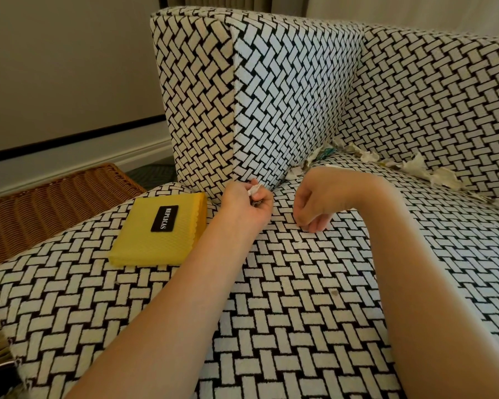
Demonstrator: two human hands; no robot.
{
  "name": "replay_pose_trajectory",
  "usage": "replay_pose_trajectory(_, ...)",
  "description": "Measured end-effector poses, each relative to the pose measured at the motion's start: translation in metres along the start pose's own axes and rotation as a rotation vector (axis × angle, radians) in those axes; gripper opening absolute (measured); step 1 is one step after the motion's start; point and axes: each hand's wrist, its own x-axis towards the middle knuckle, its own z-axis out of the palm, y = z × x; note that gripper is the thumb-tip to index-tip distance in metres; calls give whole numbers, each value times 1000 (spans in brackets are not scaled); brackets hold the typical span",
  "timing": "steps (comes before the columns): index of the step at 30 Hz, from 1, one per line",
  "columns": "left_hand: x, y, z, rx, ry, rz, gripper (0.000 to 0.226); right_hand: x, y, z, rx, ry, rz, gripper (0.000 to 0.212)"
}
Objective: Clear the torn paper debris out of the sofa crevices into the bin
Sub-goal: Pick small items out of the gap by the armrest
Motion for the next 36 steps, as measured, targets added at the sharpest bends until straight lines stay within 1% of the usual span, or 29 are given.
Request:
replay_pose_trajectory(2,0,0,0,3,2,10,19,0,-1,0,20,6,-16,12)
replay_pose_trajectory(5,2,0,0,2,1,20,19,1,-5,3,-24,37,-19,16)
replay_pose_trajectory(7,2,0,0,6,4,18,20,2,-7,5,-53,60,-24,14)
replay_pose_trajectory(9,3,0,-1,9,4,15,20,3,-7,5,-73,64,-27,12)
replay_pose_trajectory(12,2,1,-1,5,7,12,18,0,-2,2,-81,58,-13,17)
replay_pose_trajectory(16,-1,0,0,17,12,6,19,-6,9,-8,9,82,-45,26)
replay_pose_trajectory(17,-1,0,1,18,14,7,19,-7,9,-10,35,65,-65,26)
replay_pose_trajectory(19,0,0,1,18,15,10,20,-8,7,-10,46,-21,-77,25)
replay_pose_trajectory(22,1,0,0,16,6,11,22,-4,-1,-1,-56,-144,-35,26)
replay_pose_trajectory(26,0,0,-1,22,6,11,21,0,-8,5,-169,-135,6,14)
replay_pose_trajectory(27,-1,0,0,27,7,10,20,4,-6,6,-168,-103,-4,11)
replay_pose_trajectory(28,-2,-1,0,31,8,8,20,9,-2,7,-154,-16,-32,8)
replay_pose_trajectory(29,-4,-1,1,29,12,8,19,15,5,9,-148,138,-76,5)
replay_pose_trajectory(30,-5,-2,1,22,16,8,19,21,12,9,-141,331,-122,5)
replay_pose_trajectory(31,-7,-2,1,14,17,5,19,24,19,8,-92,484,-156,6)
replay_pose_trajectory(32,-7,-2,2,11,12,0,20,25,25,5,20,525,-175,6)
replay_pose_trajectory(33,-7,-3,2,10,11,-4,20,22,29,1,176,447,-191,7)
replay_pose_trajectory(34,-7,-2,2,10,13,-6,19,18,31,-2,309,274,-199,8)
replay_pose_trajectory(35,-7,-2,2,12,16,-8,19,13,30,-3,377,52,-177,10)
replay_pose_trajectory(36,-6,-2,2,13,17,-10,18,8,28,-3,395,-158,-150,12)
